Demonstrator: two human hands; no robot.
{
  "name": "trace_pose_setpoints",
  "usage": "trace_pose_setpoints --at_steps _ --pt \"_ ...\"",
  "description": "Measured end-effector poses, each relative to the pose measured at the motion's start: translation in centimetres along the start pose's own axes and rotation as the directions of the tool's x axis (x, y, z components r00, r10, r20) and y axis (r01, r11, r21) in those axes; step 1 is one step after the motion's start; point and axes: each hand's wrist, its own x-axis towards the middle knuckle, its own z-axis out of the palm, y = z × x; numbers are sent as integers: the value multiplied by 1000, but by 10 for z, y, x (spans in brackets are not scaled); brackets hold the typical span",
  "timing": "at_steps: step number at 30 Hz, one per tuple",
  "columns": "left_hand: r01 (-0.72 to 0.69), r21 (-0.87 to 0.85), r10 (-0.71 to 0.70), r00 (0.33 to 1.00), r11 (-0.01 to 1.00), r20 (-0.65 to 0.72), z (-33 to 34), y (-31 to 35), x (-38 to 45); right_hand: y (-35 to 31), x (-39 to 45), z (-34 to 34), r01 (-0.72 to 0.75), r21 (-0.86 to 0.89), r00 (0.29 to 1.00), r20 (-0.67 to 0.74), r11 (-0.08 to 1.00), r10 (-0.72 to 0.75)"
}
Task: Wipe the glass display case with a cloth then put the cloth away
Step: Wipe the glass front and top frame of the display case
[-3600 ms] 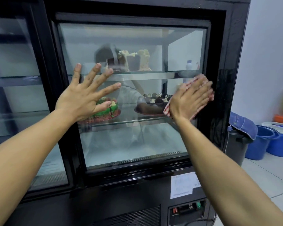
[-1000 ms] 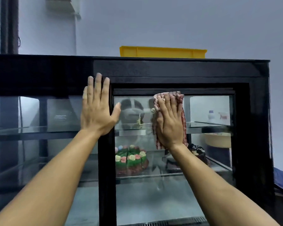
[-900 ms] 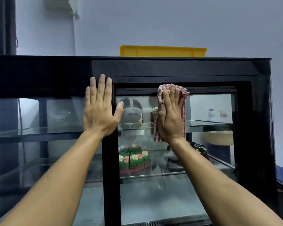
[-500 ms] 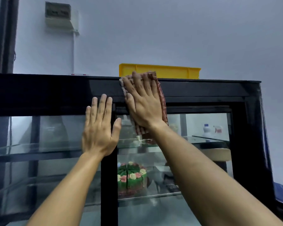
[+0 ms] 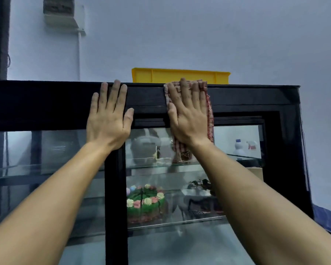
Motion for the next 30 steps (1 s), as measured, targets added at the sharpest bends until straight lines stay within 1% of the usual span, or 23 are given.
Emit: trace_pose_setpoints --at_steps 1,3,4,5,6,7,8,9,10,11,12,14,16,17,18,19,20,22,23,24,27,29,30 --pt "3 20 -4 1000 1000 13 1 2 1 7 -1 -1 -58 -7 998 0 998 58" --pt "-28 43 27 999 999 35 2 14 7 -4 0 0 -198 -3 980 -8 980 198" --pt "-66 45 64 997 997 42 2 23 12 -16 1 0 -239 2 971 -12 971 239" --pt "-107 44 105 993 993 53 3 33 19 -28 2 1 -229 11 974 1 973 229" --pt "-137 39 134 988 990 72 3 41 24 -33 2 1 -165 26 986 36 986 164" --pt "-149 30 146 985 988 88 3 48 28 -28 2 -1 -65 37 995 76 997 62" --pt "-142 20 140 986 990 93 4 52 30 -13 3 -4 40 35 995 95 999 -44" --pt "-125 13 123 989 992 85 6 54 30 7 4 -8 116 23 988 97 993 -118" --pt "-108 7 108 992 994 72 8 55 28 30 4 -12 131 5 987 91 991 -131" --pt "-99 4 98 993 995 60 9 55 25 52 2 -16 82 -10 993 84 997 -81" --pt "-90 5 90 995 996 52 10 56 23 70 -2 -22 -1 -15 997 82 1000 2" --pt "-85 7 85 995 996 56 11 60 20 85 -10 -29 -171 -20 981 87 985 172" --pt "-67 15 66 996 998 63 14 67 19 67 -9 -30 -284 -2 955 89 959 283" --pt "-55 21 54 997 998 56 15 69 19 54 -6 -29 -320 14 943 103 947 317" --pt "-46 27 45 998 999 39 17 70 19 44 -3 -28 -319 33 942 121 947 313" --pt "-47 35 47 999 998 11 19 71 19 39 -2 -27 -265 47 957 138 963 256" --pt "-59 47 60 998 997 -21 22 71 19 41 -3 -27 -164 54 976 154 985 154" --pt "-89 60 93 993 994 -77 28 71 18 68 -8 -29 47 32 985 167 998 -52" --pt "-86 60 92 990 994 -104 30 71 17 87 -8 -32 91 11 983 162 996 -92" --pt "-69 56 76 989 996 -129 32 73 16 107 -8 -37 72 -5 985 157 997 -71" --pt "-10 11 12 986 1000 -168 33 90 21 149 -11 -49 -134 -8 976 170 991 133" --pt "-32 -25 28 985 999 -167 34 110 33 155 -12 -50 -193 -12 970 149 981 193" --pt "-39 -36 32 987 999 -160 34 119 36 145 -12 -47 -222 -11 966 132 975 221"
